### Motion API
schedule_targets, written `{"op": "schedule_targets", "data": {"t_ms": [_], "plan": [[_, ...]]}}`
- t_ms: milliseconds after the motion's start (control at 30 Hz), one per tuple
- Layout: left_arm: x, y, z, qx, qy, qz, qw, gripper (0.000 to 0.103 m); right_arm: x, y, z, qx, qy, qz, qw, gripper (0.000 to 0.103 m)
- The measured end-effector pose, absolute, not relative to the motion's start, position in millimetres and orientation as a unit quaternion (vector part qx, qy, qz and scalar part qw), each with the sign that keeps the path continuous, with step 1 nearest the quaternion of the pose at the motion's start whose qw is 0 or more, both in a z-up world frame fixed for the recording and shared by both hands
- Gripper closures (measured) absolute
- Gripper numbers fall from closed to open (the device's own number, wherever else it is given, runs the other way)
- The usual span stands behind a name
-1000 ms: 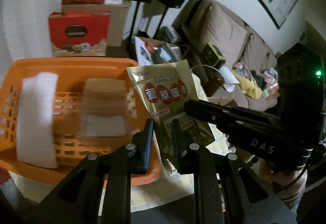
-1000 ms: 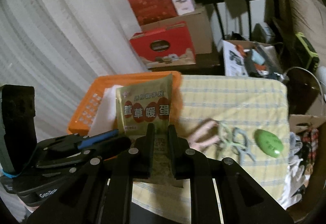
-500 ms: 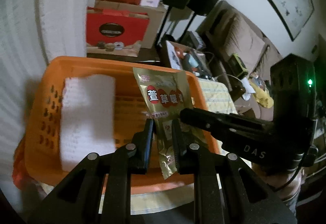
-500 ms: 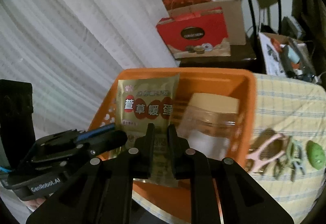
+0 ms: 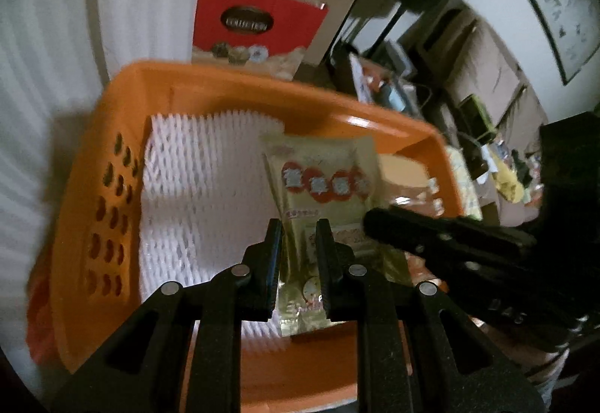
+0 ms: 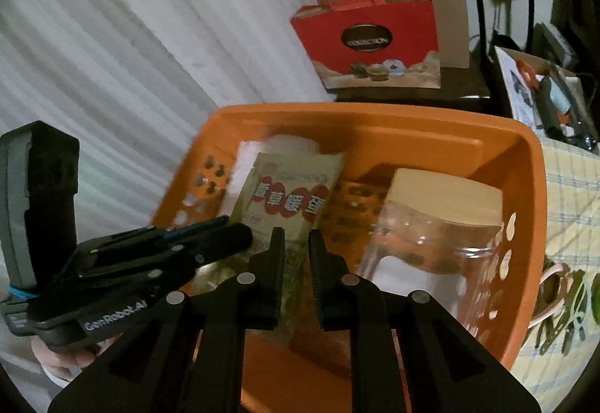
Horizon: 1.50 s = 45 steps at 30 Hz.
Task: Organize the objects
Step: 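Lower the snack bag into the basket beside the jar, open right tool, then withdraw the right tool from the basket toward the clothespins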
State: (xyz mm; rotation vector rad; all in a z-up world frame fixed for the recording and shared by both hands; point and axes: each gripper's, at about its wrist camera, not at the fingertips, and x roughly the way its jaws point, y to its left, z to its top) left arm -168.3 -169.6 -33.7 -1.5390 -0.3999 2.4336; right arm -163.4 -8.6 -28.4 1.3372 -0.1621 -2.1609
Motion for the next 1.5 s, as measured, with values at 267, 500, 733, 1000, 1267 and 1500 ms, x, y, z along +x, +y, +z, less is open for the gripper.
{"op": "schedule_targets", "data": {"t_ms": [267, 500, 733, 1000, 1267, 1500], "plan": [[-171.7, -171.5, -59.1, -0.540, -0.131, 0.826, 0.090, 0.080, -161.1, 3.6, -22.6, 0.497, -0.035, -0.820, 0.281, 0.080], [-166.2, -167.5, -44.0, -0.528, -0.131, 0.835, 0.084, 0.050, -146.8, 11.8, 0.9, 0.471, -0.014, -0.835, 0.284, 0.071], [-148.1, -152.7, -19.6, -0.506, -0.106, 0.852, 0.079, 0.024, -135.7, 27.0, 5.5, 0.458, 0.017, -0.850, 0.259, 0.052], [-126.1, -124.9, 5.0, -0.486, -0.066, 0.867, 0.089, 0.018, -121.0, 60.6, 8.4, 0.449, 0.042, -0.863, 0.226, 0.034], [-108.8, -95.1, 20.6, -0.456, -0.057, 0.883, 0.093, 0.010, -112.6, 97.0, 15.0, 0.439, 0.038, -0.877, 0.192, 0.021], [-104.2, -75.9, 24.7, -0.450, -0.054, 0.886, 0.095, 0.010, -106.0, 121.7, 19.4, 0.435, 0.025, -0.883, 0.173, 0.020]]}}
